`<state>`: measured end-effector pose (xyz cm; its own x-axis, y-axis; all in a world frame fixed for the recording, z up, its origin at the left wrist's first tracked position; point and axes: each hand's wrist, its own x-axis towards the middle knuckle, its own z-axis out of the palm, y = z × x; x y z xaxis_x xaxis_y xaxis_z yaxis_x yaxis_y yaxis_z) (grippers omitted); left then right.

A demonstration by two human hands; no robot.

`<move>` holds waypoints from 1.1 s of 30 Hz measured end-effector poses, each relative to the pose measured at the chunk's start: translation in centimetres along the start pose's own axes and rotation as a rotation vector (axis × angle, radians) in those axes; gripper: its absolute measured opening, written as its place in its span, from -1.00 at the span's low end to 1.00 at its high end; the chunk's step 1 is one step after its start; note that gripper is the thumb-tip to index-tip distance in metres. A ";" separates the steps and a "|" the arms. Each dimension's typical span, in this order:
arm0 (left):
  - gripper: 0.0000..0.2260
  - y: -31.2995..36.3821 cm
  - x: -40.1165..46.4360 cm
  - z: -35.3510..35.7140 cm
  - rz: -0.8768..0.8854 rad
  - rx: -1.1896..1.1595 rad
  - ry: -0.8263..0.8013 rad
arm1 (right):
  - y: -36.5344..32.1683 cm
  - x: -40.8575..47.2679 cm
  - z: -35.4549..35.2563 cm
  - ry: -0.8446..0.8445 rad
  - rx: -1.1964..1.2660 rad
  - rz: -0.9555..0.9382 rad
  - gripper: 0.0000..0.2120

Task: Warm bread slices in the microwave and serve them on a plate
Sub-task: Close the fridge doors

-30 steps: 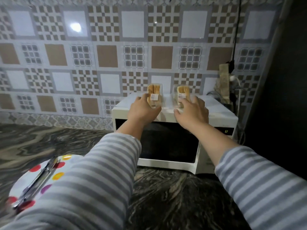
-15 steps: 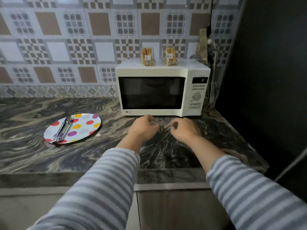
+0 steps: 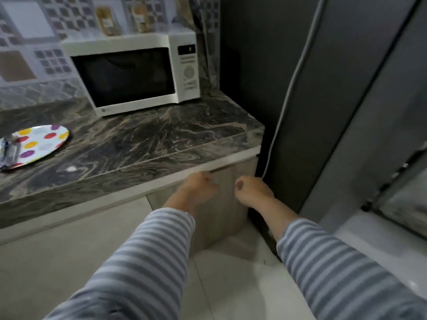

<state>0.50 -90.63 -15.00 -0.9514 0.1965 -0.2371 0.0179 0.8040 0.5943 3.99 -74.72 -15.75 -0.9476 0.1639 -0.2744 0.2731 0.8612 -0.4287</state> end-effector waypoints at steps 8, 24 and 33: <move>-0.69 13.9 -3.5 13.9 0.173 0.032 -0.236 | 18.9 -8.8 -5.3 0.149 0.089 0.242 -0.71; -0.70 42.4 -11.5 41.3 0.591 0.112 -0.622 | 52.0 -25.8 -14.8 0.467 0.285 0.798 -0.67; -0.76 60.4 -10.7 54.0 0.860 0.222 -0.723 | 67.3 -28.0 -22.0 0.635 0.369 1.033 -0.68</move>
<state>28.40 -13.88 -18.04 -0.1997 0.9482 -0.2471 0.6995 0.3145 0.6417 45.26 -10.77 -17.95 -0.1504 0.9666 -0.2073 0.8634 0.0263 -0.5038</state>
